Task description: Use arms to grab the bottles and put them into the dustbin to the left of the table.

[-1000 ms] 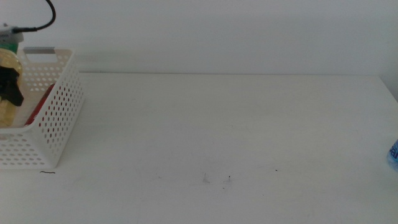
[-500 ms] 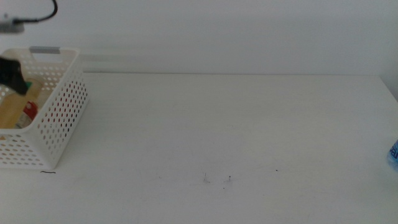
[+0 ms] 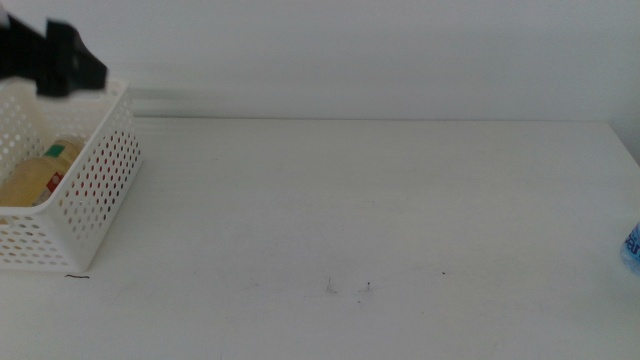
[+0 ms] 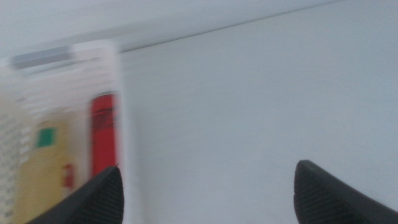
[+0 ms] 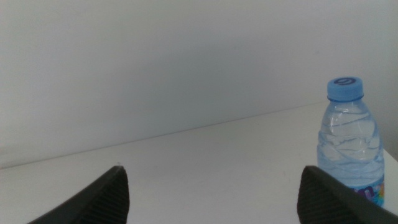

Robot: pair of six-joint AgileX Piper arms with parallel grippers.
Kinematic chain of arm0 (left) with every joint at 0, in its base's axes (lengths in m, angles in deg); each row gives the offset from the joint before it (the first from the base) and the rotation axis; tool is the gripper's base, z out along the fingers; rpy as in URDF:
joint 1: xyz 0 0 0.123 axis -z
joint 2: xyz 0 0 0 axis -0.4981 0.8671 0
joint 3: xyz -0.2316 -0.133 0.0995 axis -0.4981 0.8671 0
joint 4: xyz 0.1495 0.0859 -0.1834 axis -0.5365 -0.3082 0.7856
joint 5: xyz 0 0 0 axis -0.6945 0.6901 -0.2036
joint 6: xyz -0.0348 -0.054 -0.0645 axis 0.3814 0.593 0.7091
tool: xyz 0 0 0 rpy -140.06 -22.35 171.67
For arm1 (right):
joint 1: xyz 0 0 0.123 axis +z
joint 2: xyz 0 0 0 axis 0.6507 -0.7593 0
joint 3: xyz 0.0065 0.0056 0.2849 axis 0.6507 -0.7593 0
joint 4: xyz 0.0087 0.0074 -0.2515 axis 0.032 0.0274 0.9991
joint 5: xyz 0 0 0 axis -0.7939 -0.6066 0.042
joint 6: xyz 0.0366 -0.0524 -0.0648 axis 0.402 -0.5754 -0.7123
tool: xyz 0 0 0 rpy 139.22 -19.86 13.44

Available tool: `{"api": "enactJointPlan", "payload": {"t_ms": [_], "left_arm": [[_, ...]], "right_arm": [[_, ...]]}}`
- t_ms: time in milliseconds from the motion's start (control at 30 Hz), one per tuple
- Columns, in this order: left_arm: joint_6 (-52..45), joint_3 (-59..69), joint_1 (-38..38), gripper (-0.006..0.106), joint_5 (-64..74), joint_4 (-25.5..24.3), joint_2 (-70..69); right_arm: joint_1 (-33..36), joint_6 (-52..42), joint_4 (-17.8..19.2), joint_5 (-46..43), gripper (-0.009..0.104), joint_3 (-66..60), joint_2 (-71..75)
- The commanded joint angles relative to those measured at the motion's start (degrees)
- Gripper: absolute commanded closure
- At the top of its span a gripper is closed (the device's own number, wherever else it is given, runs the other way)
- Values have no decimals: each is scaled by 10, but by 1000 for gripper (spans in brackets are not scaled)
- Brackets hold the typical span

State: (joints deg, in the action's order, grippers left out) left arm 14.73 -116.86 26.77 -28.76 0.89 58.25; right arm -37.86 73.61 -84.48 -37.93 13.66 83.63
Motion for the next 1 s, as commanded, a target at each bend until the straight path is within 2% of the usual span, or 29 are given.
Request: {"api": "enactJointPlan", "payload": {"t_ms": [0, 200, 233, 333, 433, 500, 633, 967], "left_arm": [[-27, 76, 34, 7, -44, 24, -68], [-75, 219, 107, 7, -81, 121, -224], [-70, 238, 118, 7, -82, 119, -243], [8, 274, 175, 7, -77, 40, -309], [125, 287, 265, 7, -79, -74, -354], [158, 288, 315, 7, -90, -114, -367], [159, 286, 364, 7, -130, -127, -375], [159, 279, 328, 7, -191, -126, -375]], "right_arm": [[-5, -1, 4, -5, 7, -2, 3], [-5, -1, 4, -5, 7, -2, 3], [-5, -1, 4, -5, 7, -2, 3], [-5, -1, 4, -5, 7, -2, 3], [-5, -1, 4, -5, 7, -2, 3], [-5, -1, 4, -5, 7, -2, 3], [-5, -1, 4, -5, 7, -2, 3], [-5, -1, 4, -5, 7, -2, 3]]}}
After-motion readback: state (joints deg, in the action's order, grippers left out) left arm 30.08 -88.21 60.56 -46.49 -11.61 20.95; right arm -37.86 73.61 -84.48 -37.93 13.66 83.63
